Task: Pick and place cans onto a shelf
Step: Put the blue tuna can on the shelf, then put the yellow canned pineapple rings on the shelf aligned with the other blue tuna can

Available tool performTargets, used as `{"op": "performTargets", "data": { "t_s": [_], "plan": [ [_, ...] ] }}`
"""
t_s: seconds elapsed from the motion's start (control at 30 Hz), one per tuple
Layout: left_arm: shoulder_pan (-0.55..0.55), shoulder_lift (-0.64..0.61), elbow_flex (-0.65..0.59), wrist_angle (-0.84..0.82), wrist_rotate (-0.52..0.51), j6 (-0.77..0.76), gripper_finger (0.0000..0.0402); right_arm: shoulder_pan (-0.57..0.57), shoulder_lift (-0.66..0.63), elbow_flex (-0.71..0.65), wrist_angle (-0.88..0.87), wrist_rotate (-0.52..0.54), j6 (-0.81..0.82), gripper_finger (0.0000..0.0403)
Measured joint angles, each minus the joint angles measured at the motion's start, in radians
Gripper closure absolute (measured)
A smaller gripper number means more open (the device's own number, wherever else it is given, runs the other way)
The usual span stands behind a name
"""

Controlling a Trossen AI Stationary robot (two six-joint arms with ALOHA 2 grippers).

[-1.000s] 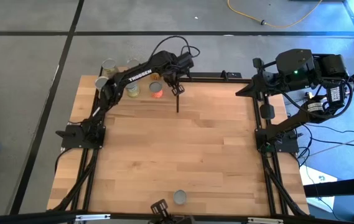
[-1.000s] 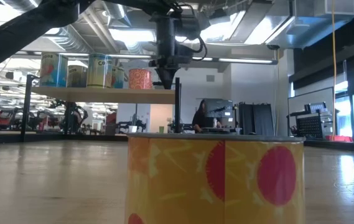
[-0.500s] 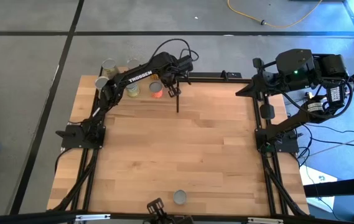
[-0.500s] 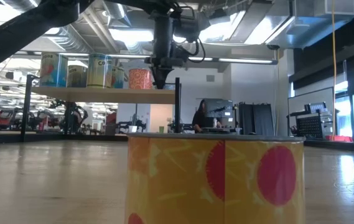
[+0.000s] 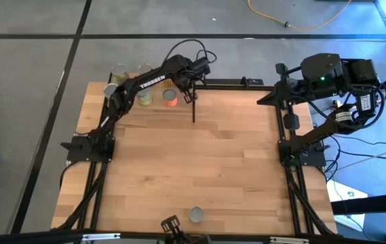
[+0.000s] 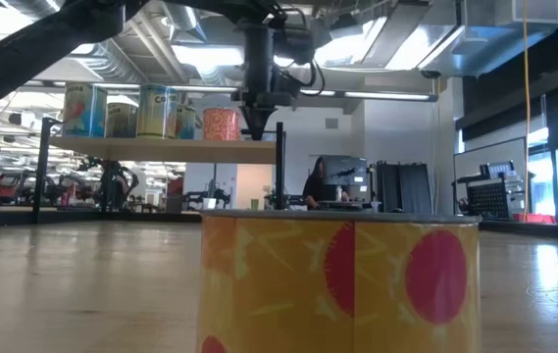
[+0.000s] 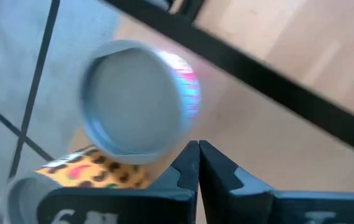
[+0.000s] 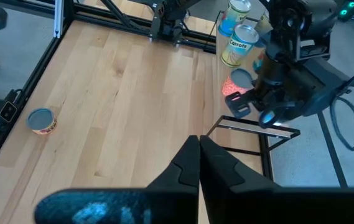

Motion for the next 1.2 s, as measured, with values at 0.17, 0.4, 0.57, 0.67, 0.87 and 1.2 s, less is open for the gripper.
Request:
{"op": "performTargets", "data": {
  "t_s": [0.17,0.4,0.57,0.67,0.87,1.2],
  "plan": [
    [-0.048,-0.036,0.0,-0.009,0.03,-0.005,0.0401,0.0,0.0,0.0,0.0,0.0,-0.001,0.0397],
    [-0.15,-0.116,0.002,-0.031,0.153,0.044,0.0401,0.0,0.004,0.0,0.0,-0.001,-0.026,0.0397],
    [-0.228,-0.179,0.002,-0.045,0.281,0.112,0.0401,0.0,0.029,0.0,0.0,-0.078,-0.046,0.0397],
    [-0.275,-0.221,0.002,-0.045,0.338,0.142,0.0401,0.0,0.052,0.0,0.0,-0.181,-0.09,0.0397],
    [-0.377,-0.294,0.002,-0.101,0.363,0.197,0.0401,0.008,0.124,0.0,0.0,-0.229,-0.098,0.0397],
    [-0.54,-0.379,0.0,-0.135,0.43,0.113,0.0401,0.047,0.25,0.0,0.0,-0.261,-0.12,0.0397]
  ]
}}
